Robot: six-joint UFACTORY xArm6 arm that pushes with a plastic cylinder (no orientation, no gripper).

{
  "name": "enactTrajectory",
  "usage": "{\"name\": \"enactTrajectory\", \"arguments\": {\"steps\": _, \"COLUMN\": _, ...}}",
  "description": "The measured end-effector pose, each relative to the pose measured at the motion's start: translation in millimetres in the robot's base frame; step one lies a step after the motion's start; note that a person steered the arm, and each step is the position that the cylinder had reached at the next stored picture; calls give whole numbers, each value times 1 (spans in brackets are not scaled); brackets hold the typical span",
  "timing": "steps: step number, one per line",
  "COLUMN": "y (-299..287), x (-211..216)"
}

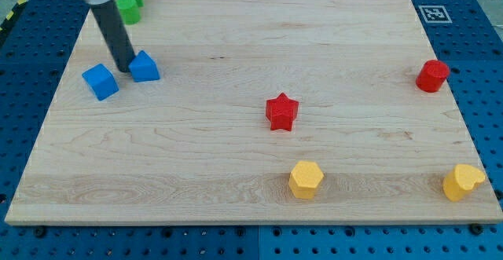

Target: Move the blue triangle right and a bit up

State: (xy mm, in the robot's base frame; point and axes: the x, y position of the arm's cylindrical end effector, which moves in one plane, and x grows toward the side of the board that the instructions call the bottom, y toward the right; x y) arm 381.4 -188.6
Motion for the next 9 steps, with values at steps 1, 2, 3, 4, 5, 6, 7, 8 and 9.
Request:
{"name": "enactTrajectory", "arguments": {"steps": 1, "y": 10, "x": 0}}
{"name": "enactTrajectory", "arguments": {"steps": 2, "y": 10, "x": 3}}
{"name": "enactTrajectory", "arguments": {"steps": 3, "y": 19, "x": 12}}
{"name": "enactTrajectory", "arguments": {"steps": 4, "y": 39, "x": 14}}
{"name": "enactTrajectory", "arguments": {"steps": 5, "y": 58, "x": 36}}
{"name": "enactTrajectory", "arguments": {"steps": 6, "y": 78, "x": 67}}
{"name": "enactTrajectory", "arguments": {"steps": 7, "y": 108, "x": 69}}
{"name": "enactTrajectory", "arguments": {"steps": 8, "y": 130, "x": 59}}
{"name": "enactTrajectory", "arguments": {"steps": 9, "y": 130, "x": 49}}
